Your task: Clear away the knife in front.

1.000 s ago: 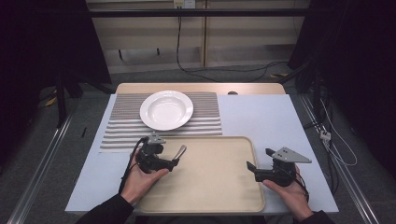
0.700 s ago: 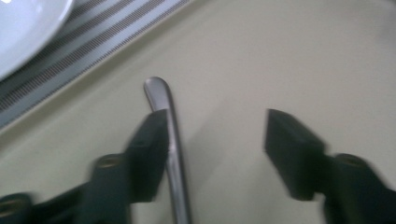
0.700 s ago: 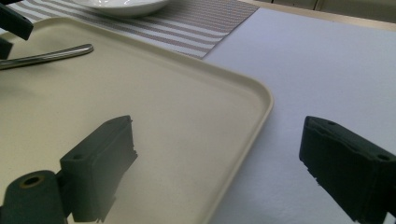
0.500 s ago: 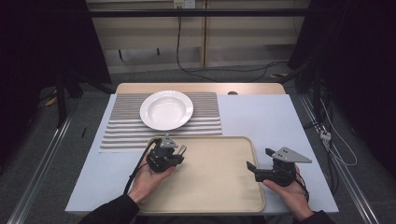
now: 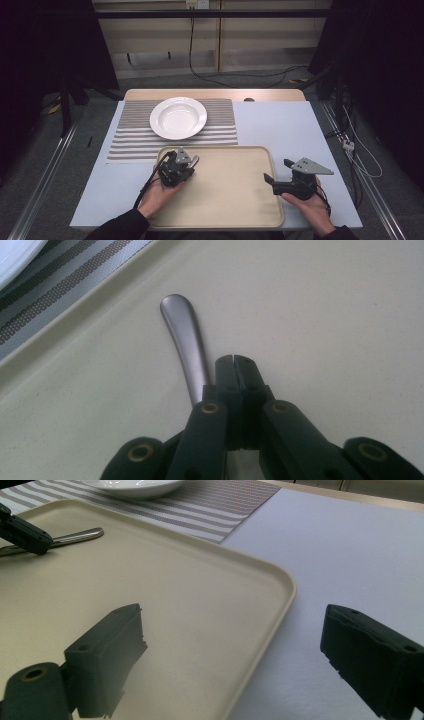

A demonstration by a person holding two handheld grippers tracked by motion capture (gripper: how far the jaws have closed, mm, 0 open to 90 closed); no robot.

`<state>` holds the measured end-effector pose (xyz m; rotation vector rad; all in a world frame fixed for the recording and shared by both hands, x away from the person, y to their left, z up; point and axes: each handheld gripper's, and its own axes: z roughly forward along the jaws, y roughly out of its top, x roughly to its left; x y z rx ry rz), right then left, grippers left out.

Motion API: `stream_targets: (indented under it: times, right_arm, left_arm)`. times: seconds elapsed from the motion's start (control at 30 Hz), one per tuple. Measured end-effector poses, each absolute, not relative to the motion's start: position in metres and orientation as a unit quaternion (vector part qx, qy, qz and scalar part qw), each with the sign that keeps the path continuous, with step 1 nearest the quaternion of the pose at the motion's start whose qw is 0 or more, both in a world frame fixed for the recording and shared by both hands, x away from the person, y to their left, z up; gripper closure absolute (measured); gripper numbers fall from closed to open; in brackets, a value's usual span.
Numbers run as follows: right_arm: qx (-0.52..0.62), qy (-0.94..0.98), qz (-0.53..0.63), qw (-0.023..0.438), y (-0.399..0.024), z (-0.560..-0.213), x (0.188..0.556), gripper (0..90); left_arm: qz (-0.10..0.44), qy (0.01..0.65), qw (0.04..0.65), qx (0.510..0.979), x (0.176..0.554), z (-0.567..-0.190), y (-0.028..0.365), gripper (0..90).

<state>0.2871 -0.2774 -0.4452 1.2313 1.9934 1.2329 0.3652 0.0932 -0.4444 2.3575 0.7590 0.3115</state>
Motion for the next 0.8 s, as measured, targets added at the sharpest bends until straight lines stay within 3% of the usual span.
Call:
stream_targets:
  times: [0.33,0.8]
  right_arm:
    - [0.451,0.73,0.451,0.245,-0.277,-0.445,0.287,10.2]
    - [0.448,0.731,0.452,0.244,-0.277,-0.445,0.287,10.2]
  left_arm:
    - [0.104,0.301,0.308,0.897,0.37,-0.442,0.101,90.0]
    - [0.125,0.308,0.305,0.892,0.371,-0.443,0.112,90.0]
